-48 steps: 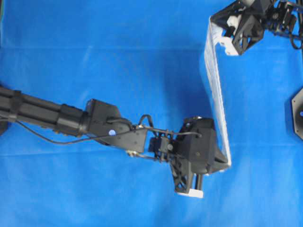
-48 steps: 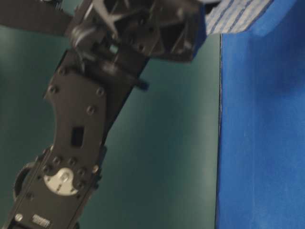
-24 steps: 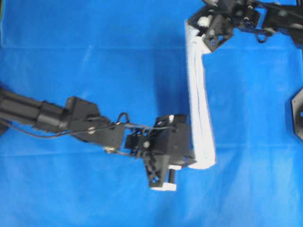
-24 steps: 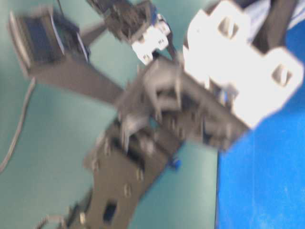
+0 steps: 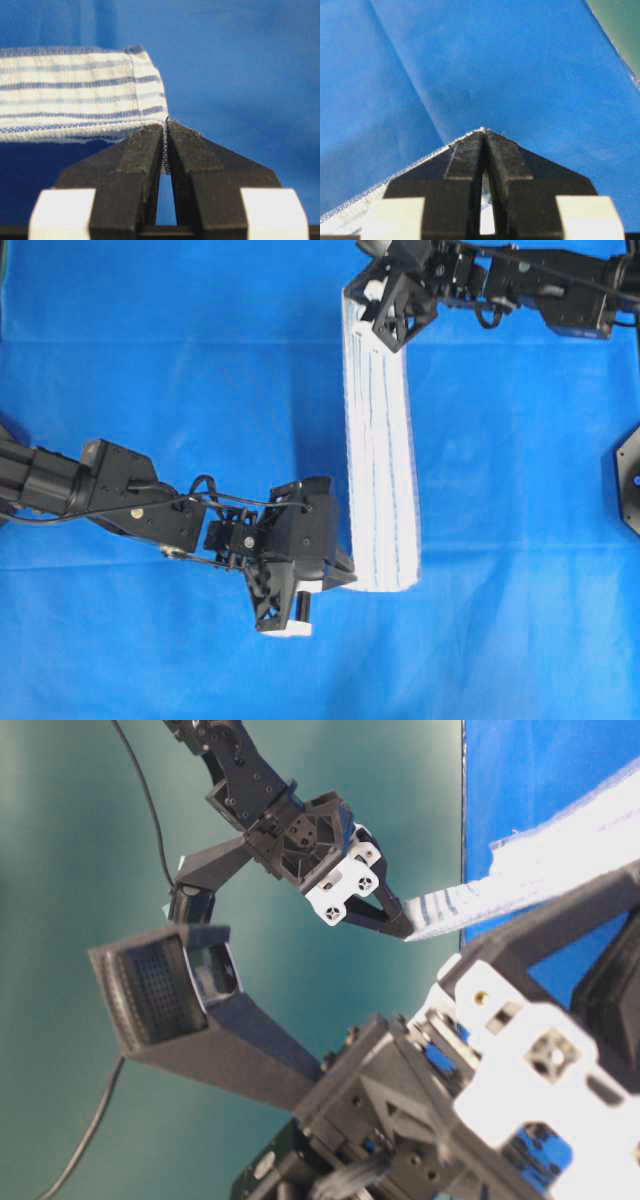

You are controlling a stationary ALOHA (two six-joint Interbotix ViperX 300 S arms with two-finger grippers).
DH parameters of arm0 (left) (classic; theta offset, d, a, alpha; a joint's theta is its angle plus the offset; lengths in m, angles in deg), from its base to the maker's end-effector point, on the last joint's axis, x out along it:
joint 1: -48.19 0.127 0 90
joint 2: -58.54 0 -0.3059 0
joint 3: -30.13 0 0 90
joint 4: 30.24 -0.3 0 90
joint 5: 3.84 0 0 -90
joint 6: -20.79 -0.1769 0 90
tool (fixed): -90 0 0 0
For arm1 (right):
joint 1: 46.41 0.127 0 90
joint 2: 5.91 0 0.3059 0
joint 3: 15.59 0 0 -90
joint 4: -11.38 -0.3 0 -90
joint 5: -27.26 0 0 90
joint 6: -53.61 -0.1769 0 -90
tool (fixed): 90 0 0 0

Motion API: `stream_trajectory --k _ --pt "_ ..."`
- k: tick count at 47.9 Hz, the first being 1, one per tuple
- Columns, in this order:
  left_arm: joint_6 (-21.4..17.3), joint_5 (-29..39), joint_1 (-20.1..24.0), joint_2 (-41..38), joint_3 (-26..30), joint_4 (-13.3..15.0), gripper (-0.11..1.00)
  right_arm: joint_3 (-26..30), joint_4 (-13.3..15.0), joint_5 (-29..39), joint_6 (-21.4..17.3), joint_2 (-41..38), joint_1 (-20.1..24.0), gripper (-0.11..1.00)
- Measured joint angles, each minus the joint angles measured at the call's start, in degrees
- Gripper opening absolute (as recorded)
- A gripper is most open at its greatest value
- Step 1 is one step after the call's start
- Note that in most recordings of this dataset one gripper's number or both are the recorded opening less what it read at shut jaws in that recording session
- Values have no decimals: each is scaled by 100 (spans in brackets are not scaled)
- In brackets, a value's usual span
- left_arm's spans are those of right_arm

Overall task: Fold the blue towel.
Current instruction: 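Lay the strip down vertically, open both grippers and withdraw sideways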

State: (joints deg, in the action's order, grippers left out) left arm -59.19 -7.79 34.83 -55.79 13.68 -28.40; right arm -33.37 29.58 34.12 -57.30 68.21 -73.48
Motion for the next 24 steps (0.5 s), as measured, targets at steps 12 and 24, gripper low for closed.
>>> stream_trajectory --k 12,24 --pt "0 -9 -35 18 -97 0 17 0 0 -35 -9 -97 -9 4" --pt "-70 202 -97 176 -167 -9 48 26 0 -44 -18 -114 -44 61"
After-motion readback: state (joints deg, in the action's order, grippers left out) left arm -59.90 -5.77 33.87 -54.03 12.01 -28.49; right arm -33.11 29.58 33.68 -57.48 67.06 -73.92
